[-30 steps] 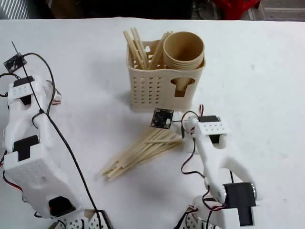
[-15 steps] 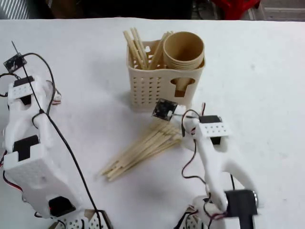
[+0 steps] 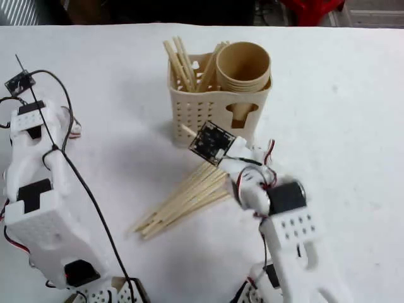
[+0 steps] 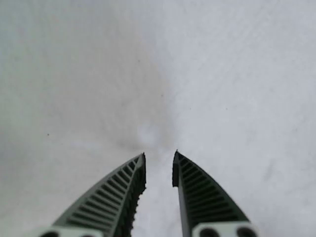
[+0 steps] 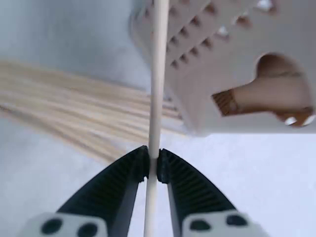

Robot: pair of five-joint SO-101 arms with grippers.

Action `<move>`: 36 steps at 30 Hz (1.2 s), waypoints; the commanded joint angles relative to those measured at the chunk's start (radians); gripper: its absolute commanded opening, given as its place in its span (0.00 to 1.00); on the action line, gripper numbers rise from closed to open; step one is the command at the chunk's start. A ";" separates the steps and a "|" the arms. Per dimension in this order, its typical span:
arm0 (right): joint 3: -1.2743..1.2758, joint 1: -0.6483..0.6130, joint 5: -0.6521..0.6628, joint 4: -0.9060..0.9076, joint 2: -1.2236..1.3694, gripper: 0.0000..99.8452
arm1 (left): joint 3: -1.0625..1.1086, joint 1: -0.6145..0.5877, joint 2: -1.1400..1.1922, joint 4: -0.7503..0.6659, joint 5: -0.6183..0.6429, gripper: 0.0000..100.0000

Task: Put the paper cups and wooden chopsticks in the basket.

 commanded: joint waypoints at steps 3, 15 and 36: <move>-0.319 -0.122 -0.278 -0.096 -0.084 0.02 | -0.008 -0.007 -0.007 -0.015 0.014 0.11; -0.779 -0.137 -0.460 -0.598 0.470 0.02 | -0.009 -0.007 -0.007 -0.015 0.014 0.11; -0.408 -0.124 -0.468 -0.750 0.406 0.16 | -0.012 -0.007 -0.007 -0.015 0.014 0.11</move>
